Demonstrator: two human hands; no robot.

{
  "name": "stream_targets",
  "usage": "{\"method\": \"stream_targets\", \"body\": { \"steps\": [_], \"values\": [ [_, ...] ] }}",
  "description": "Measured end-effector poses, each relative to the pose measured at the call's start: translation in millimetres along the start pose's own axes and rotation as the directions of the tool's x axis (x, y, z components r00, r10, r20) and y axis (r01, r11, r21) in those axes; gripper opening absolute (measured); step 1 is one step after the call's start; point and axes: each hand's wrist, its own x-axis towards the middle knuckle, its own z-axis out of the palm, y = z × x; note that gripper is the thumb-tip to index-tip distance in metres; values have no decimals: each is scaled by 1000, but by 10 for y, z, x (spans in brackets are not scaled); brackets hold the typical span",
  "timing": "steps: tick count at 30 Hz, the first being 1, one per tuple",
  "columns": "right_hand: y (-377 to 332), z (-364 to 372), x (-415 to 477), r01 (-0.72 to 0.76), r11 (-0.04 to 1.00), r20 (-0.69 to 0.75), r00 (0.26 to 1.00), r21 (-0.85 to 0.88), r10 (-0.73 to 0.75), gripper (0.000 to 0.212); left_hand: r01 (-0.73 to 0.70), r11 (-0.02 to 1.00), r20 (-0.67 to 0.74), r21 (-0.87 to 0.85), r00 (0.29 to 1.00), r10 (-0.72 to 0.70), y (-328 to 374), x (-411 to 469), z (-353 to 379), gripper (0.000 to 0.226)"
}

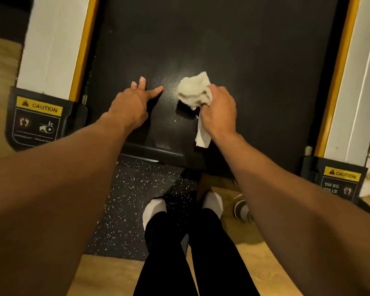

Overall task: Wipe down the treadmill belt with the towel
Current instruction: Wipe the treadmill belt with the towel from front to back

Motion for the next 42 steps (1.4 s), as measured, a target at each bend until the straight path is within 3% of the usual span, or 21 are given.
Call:
{"method": "stream_targets", "body": {
  "steps": [3, 5, 7, 8, 10, 12, 14, 16, 18, 20, 21, 23, 26, 28, 29, 31, 34, 36, 37, 39, 42],
  "values": [
    [-131, 136, -240, 222, 975, 151, 964, 11, -221, 53, -11, 1000, 7, -13, 1000, 11, -19, 3, -29, 80],
    [-161, 214, -499, 451, 892, 397, 812, 36, -427, 51, -17, 1000, 26, -9, 1000, 17, -22, -18, -40, 79],
    [-173, 198, -647, 550, 829, 536, 672, 102, -511, 46, -34, 999, 28, -6, 999, 34, -35, -31, -35, 82],
    [-196, 161, -659, 554, 817, 491, 673, 160, -553, 43, -44, 999, 24, -15, 999, 45, -50, -34, -24, 82],
    [-190, 119, -552, 531, 819, 264, 775, 219, -574, 39, -60, 997, 16, -45, 998, 61, -93, -37, 6, 78],
    [-127, 73, -278, 432, 886, 59, 893, 167, -447, 39, -76, 995, -2, -65, 997, 76, -141, -47, 20, 76],
    [-63, 94, -85, 277, 959, 22, 960, 57, -278, 43, -91, 993, -23, -70, 996, 90, -181, -65, 13, 79],
    [-82, 211, -172, 351, 936, 124, 930, -31, -345, 43, -101, 991, -55, -87, 994, 96, -222, -97, 7, 77],
    [-157, 356, -472, 554, 833, 351, 777, 12, -522, 45, -99, 990, -86, -96, 992, 91, -268, -154, 22, 71],
    [-280, 422, -784, 543, 830, 526, 672, 128, -521, 45, -79, 992, -115, -103, 991, 67, -327, -222, 50, 67],
    [-335, 418, -881, 472, 865, 548, 684, 171, -482, 45, -63, 993, -126, -103, 991, 50, -362, -262, 56, 66],
    [-416, 379, -919, 325, 918, 464, 793, 226, -395, 44, -22, 996, -133, -85, 991, 10, -426, -333, 65, 66],
    [-476, 328, -606, 274, 936, 160, 937, 219, -312, 39, 42, 998, -107, -48, 993, -47, -509, -398, 74, 70],
    [-481, 347, -344, 220, 970, 38, 974, 99, -225, 37, 68, 996, -55, -58, 996, -71, -584, -403, 62, 72],
    [-479, 392, -293, 213, 976, 23, 977, 39, -214, 36, 73, 995, -33, -72, 997, -75, -623, -396, 45, 71],
    [-517, 504, -415, 303, 953, 143, 944, -13, -299, 40, 68, 993, -22, -92, 997, -70, -689, -378, 11, 66],
    [-617, 576, -810, 536, 843, 403, 761, 51, -508, 47, 51, 995, -72, -90, 996, -58, -751, -400, -75, 58],
    [-673, 570, -940, 505, 854, 522, 699, 124, -489, 47, 50, 998, -152, -35, 987, -55, -816, -423, -140, 54],
    [-704, 545, -940, 460, 875, 511, 721, 154, -469, 45, 66, 998, -186, -8, 980, -66, -863, -431, -171, 53],
    [-780, 516, -818, 385, 903, 320, 845, 190, -428, 40, 140, 990, -201, -1, 970, -137, -999, -419, -207, 61],
    [-922, 572, -345, 302, 944, 62, 948, 133, -312, 38, 229, 971, -105, -62, 966, -235, -1188, -397, -181, 80]
  ]
}}
